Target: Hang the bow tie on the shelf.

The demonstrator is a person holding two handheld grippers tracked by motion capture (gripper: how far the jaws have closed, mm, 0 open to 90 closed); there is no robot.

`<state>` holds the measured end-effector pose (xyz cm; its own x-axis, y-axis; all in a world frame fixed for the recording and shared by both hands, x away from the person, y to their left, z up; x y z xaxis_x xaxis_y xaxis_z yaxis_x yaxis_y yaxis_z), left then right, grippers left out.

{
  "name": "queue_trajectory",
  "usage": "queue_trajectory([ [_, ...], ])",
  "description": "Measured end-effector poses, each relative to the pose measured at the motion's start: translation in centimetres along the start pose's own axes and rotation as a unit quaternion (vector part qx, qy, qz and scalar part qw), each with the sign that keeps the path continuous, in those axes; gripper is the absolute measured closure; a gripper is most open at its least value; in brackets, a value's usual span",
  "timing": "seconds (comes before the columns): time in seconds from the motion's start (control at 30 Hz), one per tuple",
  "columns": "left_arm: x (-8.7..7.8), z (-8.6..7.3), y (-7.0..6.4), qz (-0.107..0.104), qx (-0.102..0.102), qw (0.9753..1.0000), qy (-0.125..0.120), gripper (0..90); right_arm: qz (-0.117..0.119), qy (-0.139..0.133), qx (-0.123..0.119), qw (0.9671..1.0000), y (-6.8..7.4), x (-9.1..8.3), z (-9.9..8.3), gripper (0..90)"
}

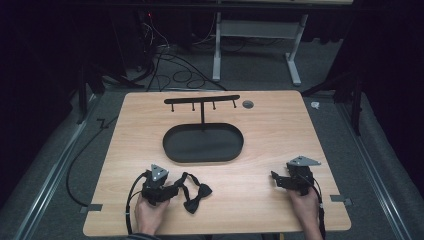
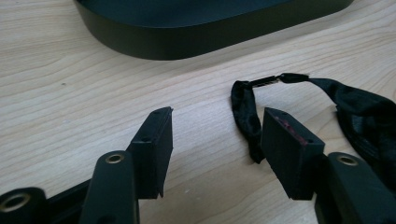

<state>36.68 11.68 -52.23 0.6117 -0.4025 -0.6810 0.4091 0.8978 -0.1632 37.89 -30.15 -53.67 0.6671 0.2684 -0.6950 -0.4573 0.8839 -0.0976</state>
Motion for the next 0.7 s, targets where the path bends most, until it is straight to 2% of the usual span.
queue_trajectory([
  [0.37,1.2,0.3,-0.6,-0.012,-0.008,0.9999,0.008,48.8,0.000,0.000,0.000,1.0000,0.0,0.0,0.0,28.4],
  [0.43,1.4,0.5,-0.7,-0.011,-0.003,0.9999,0.010,49.4,0.000,0.000,0.000,1.0000,0.0,0.0,0.0,28.4],
  [0.5,1.6,0.7,-1.0,-0.013,0.002,0.9999,0.009,53.7,0.000,0.000,0.000,1.0000,0.0,0.0,0.0,28.3],
  [0.53,1.9,0.9,-1.1,-0.008,0.012,0.9999,0.008,55.7,0.000,0.000,0.000,1.0000,0.0,0.0,0.0,28.4],
  [0.7,2.4,0.9,-1.2,-0.005,0.018,0.9997,0.017,63.0,0.000,0.000,0.000,1.0000,0.0,0.0,0.0,28.3],
])
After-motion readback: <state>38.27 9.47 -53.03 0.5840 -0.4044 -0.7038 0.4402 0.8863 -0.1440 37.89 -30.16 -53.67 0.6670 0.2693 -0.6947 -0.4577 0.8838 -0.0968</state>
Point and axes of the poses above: each handheld gripper's, and its own axes: x roughly forward along the jaws, z roughly out of its top, y roughly to its left, the point moved 5 cm from there along x, roughly forward along the jaws, and after that the axes turned 7 degrees about -x, right-handed, at the moved point
